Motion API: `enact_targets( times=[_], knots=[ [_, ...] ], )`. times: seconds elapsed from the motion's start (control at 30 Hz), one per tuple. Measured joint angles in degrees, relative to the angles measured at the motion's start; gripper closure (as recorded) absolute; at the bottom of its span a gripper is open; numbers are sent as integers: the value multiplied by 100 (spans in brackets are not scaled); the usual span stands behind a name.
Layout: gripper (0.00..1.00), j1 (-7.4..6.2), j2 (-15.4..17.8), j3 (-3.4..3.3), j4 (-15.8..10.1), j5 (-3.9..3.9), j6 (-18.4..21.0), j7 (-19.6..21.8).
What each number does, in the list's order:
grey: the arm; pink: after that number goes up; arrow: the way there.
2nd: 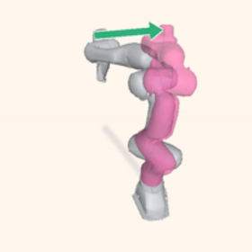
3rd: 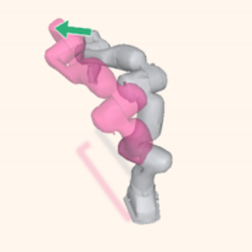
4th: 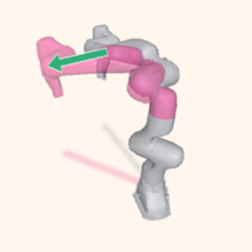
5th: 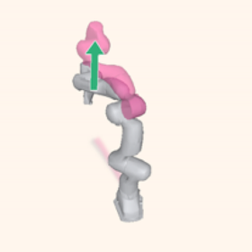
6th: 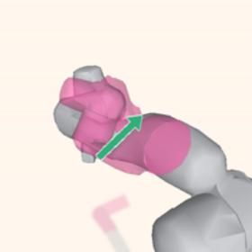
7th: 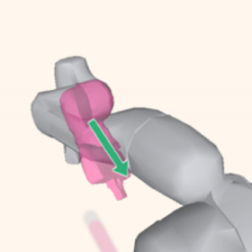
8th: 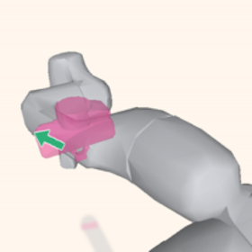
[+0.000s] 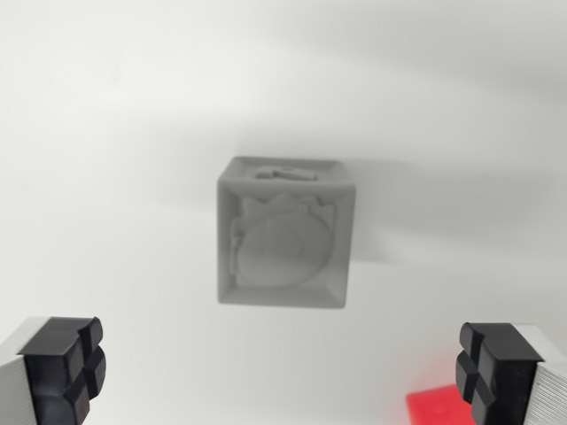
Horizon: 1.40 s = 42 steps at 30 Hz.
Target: Destack cube
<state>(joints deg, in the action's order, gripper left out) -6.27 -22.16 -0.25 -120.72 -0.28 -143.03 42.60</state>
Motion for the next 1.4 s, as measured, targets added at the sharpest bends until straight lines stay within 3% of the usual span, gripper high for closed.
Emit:
enact_targets(
  times=[0.77,1.4],
  knots=[
    [0,0,998,-1,228,0,1224,4],
    [0,0,1444,-1,612,0,2052,9]
  ],
)
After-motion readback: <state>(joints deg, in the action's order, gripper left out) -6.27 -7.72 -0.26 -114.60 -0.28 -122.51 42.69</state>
